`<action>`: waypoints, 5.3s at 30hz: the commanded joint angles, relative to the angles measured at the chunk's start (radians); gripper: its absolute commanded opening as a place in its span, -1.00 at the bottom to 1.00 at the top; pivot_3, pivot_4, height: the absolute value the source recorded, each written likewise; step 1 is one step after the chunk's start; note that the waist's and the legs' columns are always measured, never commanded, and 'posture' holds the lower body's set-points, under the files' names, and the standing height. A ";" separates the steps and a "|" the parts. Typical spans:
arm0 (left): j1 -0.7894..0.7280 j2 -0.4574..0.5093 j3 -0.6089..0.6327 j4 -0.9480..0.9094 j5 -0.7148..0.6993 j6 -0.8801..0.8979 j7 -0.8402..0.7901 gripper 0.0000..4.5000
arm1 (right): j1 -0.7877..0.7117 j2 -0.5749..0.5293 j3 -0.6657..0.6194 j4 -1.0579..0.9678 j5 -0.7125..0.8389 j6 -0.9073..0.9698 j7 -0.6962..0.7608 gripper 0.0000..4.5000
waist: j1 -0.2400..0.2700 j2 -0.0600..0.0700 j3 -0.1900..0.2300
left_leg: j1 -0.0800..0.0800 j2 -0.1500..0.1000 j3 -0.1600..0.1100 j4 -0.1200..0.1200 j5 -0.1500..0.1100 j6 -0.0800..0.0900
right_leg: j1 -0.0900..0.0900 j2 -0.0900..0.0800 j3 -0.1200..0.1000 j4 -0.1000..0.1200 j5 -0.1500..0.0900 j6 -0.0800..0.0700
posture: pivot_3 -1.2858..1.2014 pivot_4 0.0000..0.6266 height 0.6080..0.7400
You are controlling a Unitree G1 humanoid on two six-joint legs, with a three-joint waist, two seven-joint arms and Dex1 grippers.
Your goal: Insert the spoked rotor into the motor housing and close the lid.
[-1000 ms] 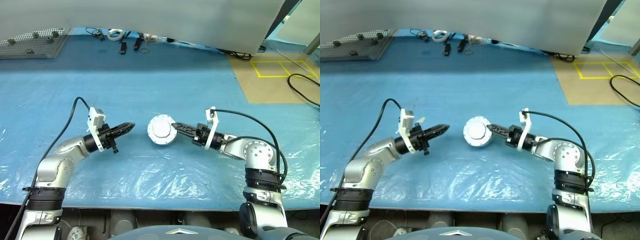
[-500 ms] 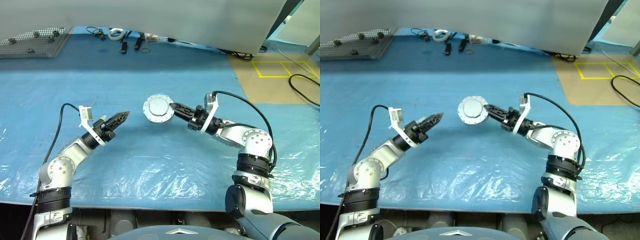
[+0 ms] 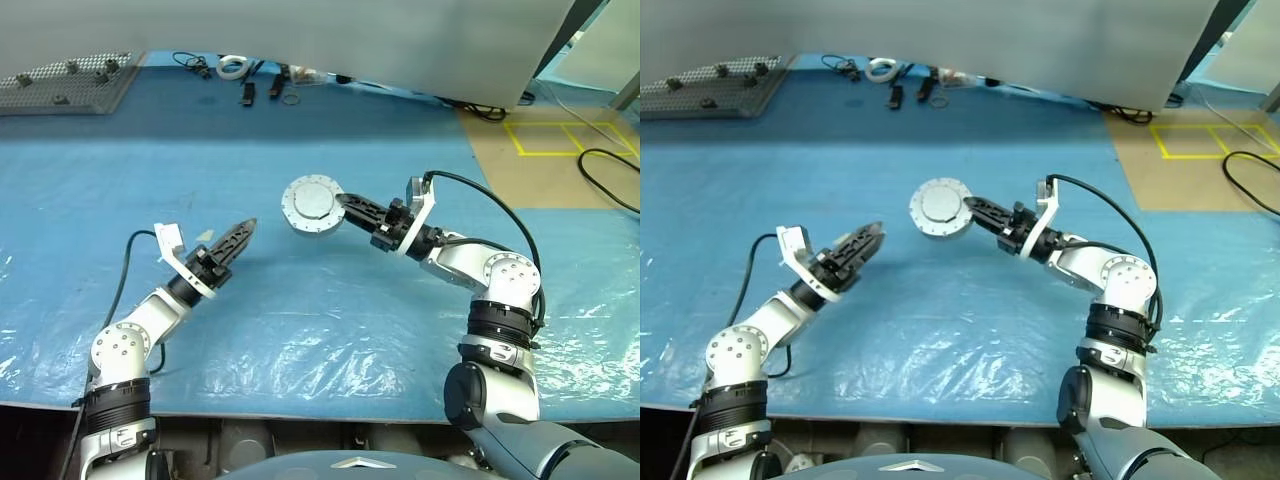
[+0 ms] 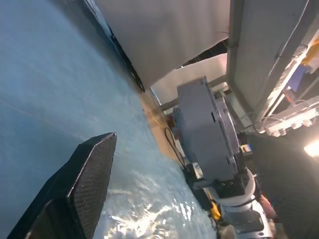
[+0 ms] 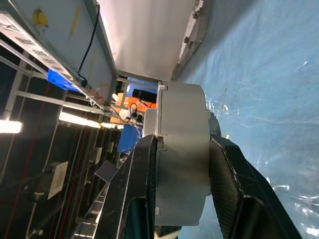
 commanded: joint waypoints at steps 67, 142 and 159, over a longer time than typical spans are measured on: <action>-0.258 -0.248 -0.081 0.193 0.037 -0.012 0.059 0.16 | 0.050 -0.027 0.150 -0.127 0.049 -0.157 0.043 -0.33 | 0.010 -0.003 0.002 | -0.012 -0.001 -0.005 0.012 0.000 0.000 | 0.000 -0.001 -0.001 0.003 0.004 0.006 | 0.03 -0.52 1.00; -0.502 0.558 0.057 1.130 0.800 -0.718 -0.181 0.95 | 0.160 -0.195 0.283 -0.173 -0.307 -0.265 0.332 0.52 | 0.018 -0.010 0.003 | 0.000 0.002 -0.006 0.015 0.000 0.000 | 0.004 -0.001 -0.002 0.009 0.003 0.002 | 0.03 -0.52 1.00; -0.446 0.681 0.003 1.092 0.864 -0.628 -0.424 0.95 | 0.207 -0.202 0.300 -0.211 -0.342 -0.253 0.372 0.52 | 0.026 -0.009 0.004 | 0.000 0.003 -0.005 0.013 0.000 0.000 | 0.005 -0.001 -0.004 0.008 0.002 0.000 | 0.03 -0.52 1.00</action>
